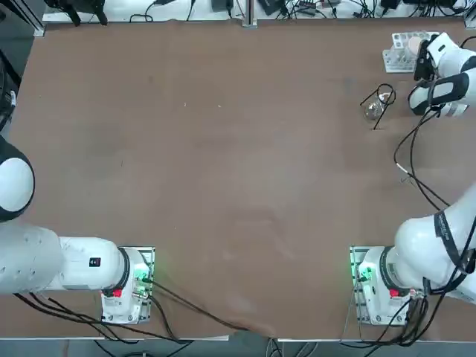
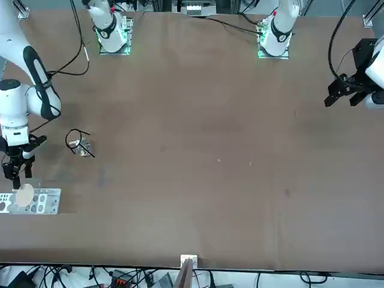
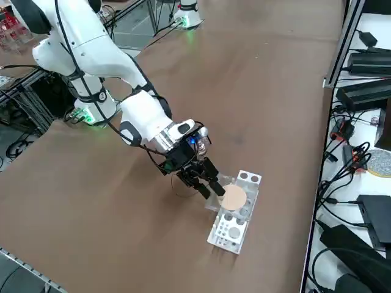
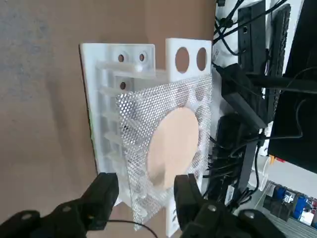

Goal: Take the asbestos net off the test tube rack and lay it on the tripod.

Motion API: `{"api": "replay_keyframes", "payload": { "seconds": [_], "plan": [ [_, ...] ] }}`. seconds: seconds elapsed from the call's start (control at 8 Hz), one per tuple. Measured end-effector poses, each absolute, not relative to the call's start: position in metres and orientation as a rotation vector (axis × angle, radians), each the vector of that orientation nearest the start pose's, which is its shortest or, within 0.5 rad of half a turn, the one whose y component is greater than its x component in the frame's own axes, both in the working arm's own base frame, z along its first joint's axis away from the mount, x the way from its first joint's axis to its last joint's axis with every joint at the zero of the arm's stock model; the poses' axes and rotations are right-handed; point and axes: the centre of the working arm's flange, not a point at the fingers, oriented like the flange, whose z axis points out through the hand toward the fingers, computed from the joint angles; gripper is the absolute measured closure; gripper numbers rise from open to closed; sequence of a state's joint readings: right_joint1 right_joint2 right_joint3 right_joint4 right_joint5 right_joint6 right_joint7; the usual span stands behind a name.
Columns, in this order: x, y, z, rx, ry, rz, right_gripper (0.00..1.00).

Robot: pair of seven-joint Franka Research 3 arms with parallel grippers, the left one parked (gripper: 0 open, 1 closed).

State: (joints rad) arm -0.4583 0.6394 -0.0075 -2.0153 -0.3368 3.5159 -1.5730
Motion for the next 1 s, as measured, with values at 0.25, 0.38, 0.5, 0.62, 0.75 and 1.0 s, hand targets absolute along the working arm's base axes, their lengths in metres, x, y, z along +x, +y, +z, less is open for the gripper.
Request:
{"api": "replay_keyframes", "payload": {
  "seconds": [0.25,0.38,0.5,0.62,0.75,1.0],
  "plan": [
    [0.5892,-0.2509,0.2260,1.744,1.591,0.530,0.48],
    [0.5891,-0.2508,0.2251,1.745,1.592,0.529,0.56],
    [0.5891,-0.2509,0.2252,1.745,1.592,0.529,0.63],
    [0.5893,-0.2511,0.2255,1.744,1.591,0.529,0.68],
    [0.5896,-0.2518,0.2263,1.743,1.589,0.530,0.81],
    [0.5915,-0.2538,0.2311,1.733,1.580,0.536,0.97]
  ]
}}
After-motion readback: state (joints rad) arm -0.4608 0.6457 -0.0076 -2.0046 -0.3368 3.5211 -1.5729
